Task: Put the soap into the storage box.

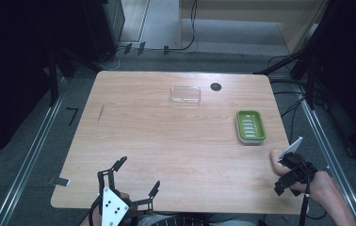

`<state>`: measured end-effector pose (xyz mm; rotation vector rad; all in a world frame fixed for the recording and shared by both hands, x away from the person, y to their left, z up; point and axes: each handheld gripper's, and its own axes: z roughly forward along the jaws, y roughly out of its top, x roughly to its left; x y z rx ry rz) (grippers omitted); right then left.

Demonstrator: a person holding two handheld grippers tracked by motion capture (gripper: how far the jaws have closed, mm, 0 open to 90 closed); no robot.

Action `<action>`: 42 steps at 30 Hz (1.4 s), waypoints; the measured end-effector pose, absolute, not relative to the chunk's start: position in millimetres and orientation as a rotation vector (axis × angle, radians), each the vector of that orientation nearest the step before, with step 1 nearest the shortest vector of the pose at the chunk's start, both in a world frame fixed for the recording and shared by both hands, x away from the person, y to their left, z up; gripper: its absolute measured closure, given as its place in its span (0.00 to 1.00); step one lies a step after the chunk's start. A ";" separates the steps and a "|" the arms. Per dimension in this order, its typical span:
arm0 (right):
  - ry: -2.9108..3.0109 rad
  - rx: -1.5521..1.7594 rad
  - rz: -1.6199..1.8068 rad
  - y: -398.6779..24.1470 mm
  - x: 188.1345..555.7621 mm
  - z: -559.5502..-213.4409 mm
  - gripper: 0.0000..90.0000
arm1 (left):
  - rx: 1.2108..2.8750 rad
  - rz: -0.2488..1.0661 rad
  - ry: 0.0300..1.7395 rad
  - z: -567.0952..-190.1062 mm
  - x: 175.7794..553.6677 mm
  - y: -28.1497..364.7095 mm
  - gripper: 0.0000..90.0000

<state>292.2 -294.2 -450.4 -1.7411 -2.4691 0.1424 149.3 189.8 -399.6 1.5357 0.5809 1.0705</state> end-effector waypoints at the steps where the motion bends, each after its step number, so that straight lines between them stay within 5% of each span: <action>1: -2.474 -1.742 0.142 -293.9 293.5 -450.2 0.05 | 1.535 1.071 0.581 -399.6 149.3 189.8 0.00; 42: -2.438 -1.822 0.066 -291.6 355.3 -446.3 0.02 | 1.530 1.070 0.589 -399.7 150.0 190.4 0.00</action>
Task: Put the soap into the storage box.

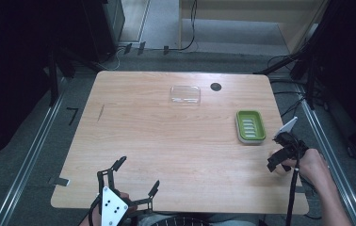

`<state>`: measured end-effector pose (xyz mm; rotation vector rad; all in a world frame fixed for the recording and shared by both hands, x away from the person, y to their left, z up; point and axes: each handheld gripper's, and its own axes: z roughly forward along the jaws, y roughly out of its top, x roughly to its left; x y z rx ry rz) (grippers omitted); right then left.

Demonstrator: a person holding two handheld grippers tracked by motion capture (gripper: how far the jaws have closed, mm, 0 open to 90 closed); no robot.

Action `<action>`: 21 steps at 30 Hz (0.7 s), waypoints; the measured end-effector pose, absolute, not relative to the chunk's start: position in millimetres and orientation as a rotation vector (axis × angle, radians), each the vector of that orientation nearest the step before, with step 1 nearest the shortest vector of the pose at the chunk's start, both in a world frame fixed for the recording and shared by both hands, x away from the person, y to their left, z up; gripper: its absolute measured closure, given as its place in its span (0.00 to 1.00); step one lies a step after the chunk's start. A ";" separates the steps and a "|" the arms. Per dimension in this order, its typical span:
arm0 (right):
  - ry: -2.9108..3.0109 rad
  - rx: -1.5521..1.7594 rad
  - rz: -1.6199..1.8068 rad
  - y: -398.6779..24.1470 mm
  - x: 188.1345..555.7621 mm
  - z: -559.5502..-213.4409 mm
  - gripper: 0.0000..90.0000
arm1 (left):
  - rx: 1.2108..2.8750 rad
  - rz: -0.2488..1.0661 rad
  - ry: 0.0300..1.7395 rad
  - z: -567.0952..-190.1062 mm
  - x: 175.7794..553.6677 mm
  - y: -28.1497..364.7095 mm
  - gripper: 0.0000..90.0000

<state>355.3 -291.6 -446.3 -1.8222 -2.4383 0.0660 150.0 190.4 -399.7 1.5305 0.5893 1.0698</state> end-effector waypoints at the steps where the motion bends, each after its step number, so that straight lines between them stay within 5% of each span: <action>1: -2.435 -1.824 0.059 -292.7 356.4 -446.8 0.02 | 1.530 1.069 0.590 -399.8 150.0 190.4 0.00; 21: -2.369 -1.914 0.012 -303.4 375.8 -462.8 0.00 | 1.530 1.067 0.592 -399.8 150.2 190.6 0.00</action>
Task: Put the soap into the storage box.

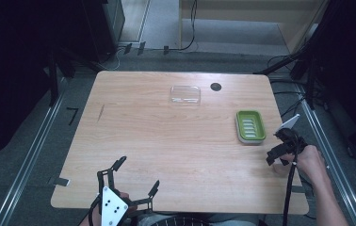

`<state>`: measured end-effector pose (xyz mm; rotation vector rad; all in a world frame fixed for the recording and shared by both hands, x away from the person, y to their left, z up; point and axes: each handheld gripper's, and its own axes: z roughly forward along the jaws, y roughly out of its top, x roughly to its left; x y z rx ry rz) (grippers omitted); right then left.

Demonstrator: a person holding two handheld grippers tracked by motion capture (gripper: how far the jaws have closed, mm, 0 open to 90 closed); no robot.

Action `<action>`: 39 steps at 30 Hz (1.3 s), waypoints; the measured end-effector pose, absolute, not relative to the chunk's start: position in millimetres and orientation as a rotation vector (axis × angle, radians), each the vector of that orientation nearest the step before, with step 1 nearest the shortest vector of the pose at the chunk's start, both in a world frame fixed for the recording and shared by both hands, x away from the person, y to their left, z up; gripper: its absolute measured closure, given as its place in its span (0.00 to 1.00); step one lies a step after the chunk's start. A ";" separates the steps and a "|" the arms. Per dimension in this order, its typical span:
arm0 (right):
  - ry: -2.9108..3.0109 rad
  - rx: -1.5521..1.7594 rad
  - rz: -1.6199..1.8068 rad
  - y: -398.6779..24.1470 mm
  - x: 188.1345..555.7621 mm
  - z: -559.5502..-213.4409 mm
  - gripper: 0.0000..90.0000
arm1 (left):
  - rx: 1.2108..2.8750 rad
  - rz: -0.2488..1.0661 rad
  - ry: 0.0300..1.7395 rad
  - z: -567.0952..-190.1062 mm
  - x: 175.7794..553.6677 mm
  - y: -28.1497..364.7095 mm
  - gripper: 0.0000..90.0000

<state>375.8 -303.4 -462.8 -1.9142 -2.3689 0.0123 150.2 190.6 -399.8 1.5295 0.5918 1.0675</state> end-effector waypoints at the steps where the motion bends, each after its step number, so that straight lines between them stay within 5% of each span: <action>1: -2.364 -1.921 0.003 -303.9 376.5 -463.7 0.02 | 1.529 1.068 0.592 -399.8 150.2 190.6 0.00; 28: -2.374 -1.981 0.003 -306.3 380.1 -473.1 0.34 | 1.529 1.068 0.590 -399.5 149.8 191.2 0.00; 39: -2.383 -1.957 -0.002 -308.1 380.2 -471.9 0.35 | 1.529 1.069 0.590 -399.4 149.8 191.3 0.00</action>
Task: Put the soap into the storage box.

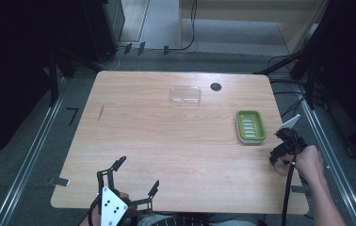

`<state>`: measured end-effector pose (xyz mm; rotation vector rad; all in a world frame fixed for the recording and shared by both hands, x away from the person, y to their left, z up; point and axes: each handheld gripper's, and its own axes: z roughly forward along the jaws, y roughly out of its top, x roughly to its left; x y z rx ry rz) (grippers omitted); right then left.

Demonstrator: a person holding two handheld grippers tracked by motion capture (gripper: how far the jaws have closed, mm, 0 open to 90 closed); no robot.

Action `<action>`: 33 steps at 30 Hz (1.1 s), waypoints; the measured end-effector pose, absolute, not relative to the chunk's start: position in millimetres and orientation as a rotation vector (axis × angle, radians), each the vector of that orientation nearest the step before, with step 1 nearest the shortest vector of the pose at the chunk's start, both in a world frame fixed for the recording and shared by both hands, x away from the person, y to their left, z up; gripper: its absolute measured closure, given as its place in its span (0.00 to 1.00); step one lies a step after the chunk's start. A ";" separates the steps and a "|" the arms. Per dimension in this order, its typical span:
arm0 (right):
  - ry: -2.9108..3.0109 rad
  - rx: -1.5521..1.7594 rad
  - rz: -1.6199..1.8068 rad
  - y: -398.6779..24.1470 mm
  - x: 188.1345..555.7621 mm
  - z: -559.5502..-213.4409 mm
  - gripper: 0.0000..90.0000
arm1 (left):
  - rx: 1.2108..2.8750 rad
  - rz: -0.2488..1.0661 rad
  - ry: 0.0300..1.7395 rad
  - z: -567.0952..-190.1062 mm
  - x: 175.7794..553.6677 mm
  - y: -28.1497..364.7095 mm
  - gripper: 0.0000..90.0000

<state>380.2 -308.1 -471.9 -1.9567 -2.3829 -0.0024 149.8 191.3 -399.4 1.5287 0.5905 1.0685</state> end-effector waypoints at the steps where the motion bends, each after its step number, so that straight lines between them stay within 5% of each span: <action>1: -2.387 -1.951 -0.002 -308.1 380.1 -471.3 0.35 | 1.529 1.069 0.590 -399.4 149.8 191.3 0.00; 18: -2.370 -1.971 -0.007 -307.6 378.9 -471.9 0.35 | 1.528 1.068 0.590 -399.4 149.8 191.3 0.00; 24: -2.331 -2.042 -0.019 -308.5 373.8 -469.0 0.27 | 1.528 1.068 0.590 -399.3 149.7 191.4 0.00; 33: -2.323 -2.034 0.010 -308.8 370.5 -473.4 0.33 | 1.530 1.070 0.589 -399.3 149.7 191.2 0.00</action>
